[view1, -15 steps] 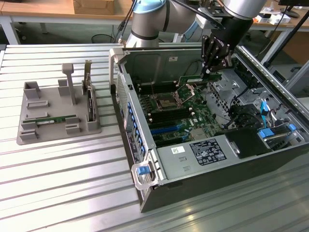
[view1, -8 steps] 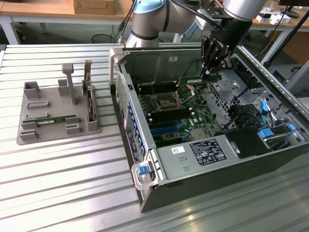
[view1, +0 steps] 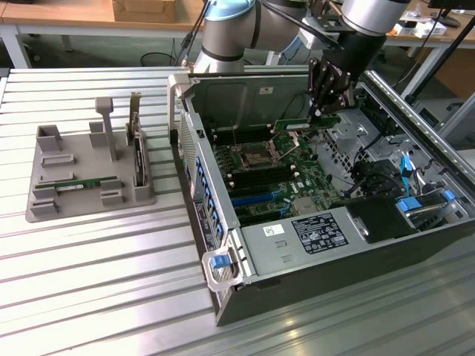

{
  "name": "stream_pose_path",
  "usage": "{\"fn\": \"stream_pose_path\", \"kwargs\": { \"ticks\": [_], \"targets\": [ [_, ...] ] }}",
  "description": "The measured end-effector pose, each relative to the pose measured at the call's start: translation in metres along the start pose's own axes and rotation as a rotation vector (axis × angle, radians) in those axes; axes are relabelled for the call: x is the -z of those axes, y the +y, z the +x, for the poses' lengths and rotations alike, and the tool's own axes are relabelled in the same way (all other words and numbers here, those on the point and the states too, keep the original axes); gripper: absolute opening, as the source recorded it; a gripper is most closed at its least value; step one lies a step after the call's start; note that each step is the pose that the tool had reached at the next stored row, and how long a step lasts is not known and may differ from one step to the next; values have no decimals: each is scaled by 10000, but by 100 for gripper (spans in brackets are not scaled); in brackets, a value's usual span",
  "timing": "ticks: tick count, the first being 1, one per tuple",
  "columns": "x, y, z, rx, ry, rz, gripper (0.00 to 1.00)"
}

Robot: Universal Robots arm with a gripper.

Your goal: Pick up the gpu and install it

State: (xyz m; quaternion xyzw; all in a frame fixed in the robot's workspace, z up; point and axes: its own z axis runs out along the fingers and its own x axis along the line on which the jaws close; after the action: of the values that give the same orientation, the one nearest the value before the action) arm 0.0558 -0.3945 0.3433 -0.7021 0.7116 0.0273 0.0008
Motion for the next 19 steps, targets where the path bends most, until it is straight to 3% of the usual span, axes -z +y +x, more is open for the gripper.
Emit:
{"fn": "stream_pose_path", "kwargs": {
  "ticks": [19],
  "targets": [
    [-86, -3, 3, 0, 0, 0, 12]
  ]
}}
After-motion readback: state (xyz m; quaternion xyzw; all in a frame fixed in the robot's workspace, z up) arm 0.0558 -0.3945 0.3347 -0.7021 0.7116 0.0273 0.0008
